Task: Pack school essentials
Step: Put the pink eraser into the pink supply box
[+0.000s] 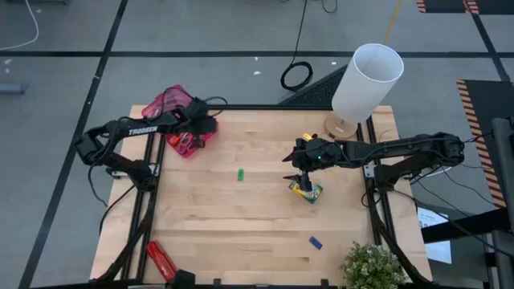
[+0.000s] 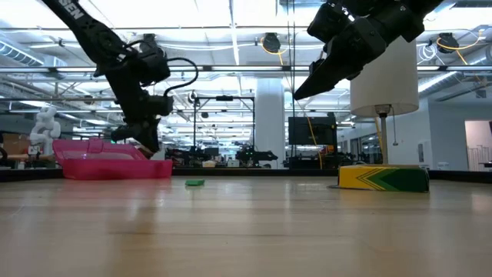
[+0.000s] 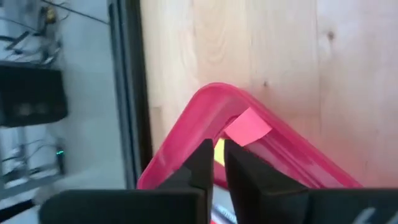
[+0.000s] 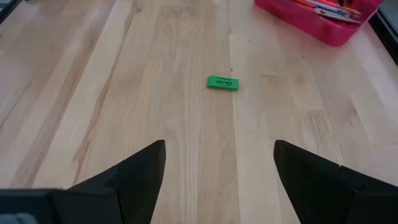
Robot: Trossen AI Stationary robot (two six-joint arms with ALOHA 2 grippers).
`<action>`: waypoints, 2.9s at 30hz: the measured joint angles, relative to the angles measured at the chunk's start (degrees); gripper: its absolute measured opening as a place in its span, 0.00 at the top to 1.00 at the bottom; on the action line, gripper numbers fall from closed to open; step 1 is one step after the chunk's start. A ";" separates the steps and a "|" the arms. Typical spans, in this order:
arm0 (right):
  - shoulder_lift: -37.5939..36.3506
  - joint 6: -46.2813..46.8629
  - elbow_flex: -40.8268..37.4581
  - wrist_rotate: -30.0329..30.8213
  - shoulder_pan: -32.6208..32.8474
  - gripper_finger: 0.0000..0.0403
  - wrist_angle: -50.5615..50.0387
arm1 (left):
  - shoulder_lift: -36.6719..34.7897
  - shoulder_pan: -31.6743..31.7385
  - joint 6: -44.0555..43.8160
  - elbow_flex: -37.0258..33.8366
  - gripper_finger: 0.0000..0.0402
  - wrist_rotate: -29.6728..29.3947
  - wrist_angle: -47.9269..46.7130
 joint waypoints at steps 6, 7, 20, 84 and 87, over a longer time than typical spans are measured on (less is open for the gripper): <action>0.00 -0.20 0.00 0.02 0.00 0.28 0.07 | 1.30 4.60 1.24 0.13 0.97 7.61 0.50; 0.00 -0.20 0.00 0.02 0.00 0.28 0.07 | 1.30 4.48 1.82 0.13 0.98 8.58 0.46; 0.00 -0.05 0.00 0.04 -0.02 0.28 0.21 | 1.30 4.63 4.73 0.19 0.97 9.89 -0.75; 0.02 -1.47 0.00 -0.07 -0.02 0.28 6.38 | 17.32 5.64 -46.30 21.07 1.00 12.83 -22.11; 0.02 -1.47 0.00 -0.15 -0.02 0.28 6.36 | 17.97 6.52 -46.39 21.07 1.00 13.17 -22.13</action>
